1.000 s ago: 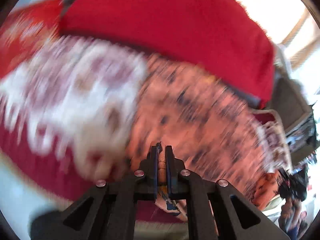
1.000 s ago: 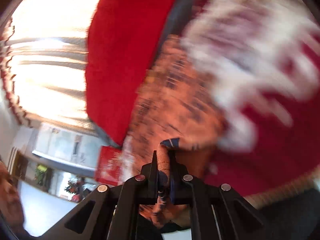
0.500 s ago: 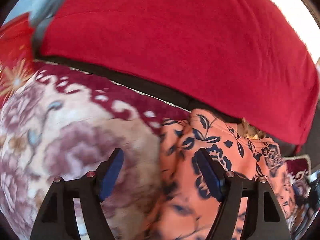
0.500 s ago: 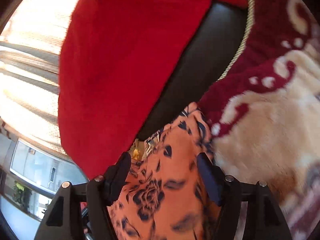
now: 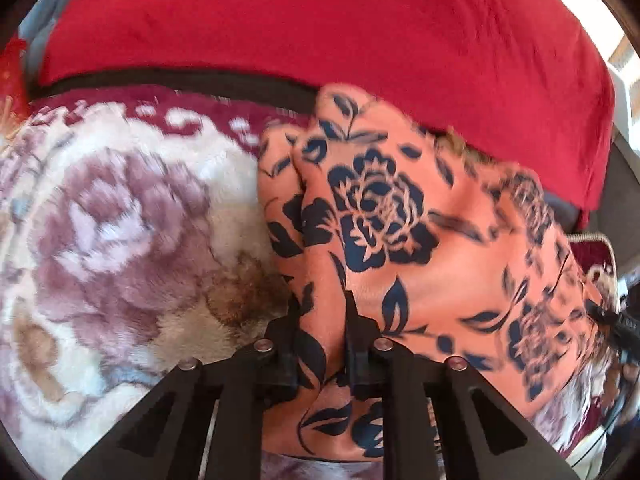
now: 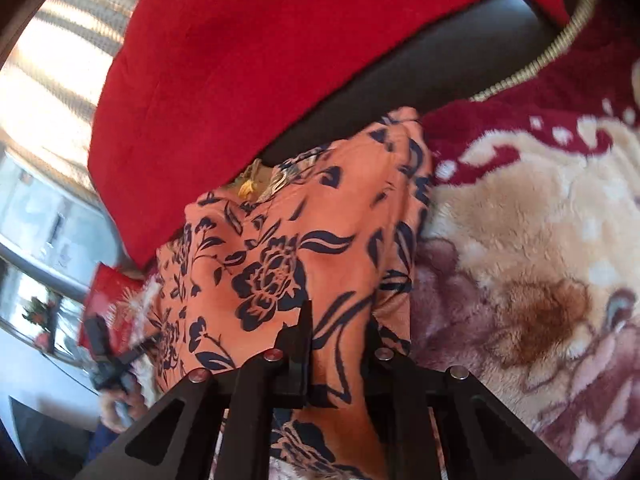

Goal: Fold small clothes

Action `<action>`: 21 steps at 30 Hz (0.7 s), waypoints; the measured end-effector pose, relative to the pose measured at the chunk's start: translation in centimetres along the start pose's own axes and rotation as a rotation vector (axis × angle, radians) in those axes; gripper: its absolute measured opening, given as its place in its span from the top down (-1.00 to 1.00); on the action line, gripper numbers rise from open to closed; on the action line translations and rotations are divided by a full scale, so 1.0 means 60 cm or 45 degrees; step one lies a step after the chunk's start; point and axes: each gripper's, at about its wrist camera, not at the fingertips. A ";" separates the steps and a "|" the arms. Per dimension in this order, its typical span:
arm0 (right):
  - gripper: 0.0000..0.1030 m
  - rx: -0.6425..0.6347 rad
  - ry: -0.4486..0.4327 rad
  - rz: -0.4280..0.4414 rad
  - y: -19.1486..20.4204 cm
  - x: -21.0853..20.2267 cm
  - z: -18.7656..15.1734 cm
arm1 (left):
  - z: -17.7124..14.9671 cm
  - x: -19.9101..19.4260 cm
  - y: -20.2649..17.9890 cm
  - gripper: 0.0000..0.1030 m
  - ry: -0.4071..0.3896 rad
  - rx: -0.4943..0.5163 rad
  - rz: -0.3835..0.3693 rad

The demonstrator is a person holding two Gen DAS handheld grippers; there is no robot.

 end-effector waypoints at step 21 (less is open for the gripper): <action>-0.33 0.213 -0.195 0.105 -0.071 -0.161 -0.249 | -0.227 -0.152 0.131 0.13 -0.060 -0.169 0.008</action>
Point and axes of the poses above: each gripper's, at about its wrist camera, not at the fingertips, and x roughly the way its jaws point, y to its left, z to its top, and after that the axes turned 6 degrees about z, right-handed
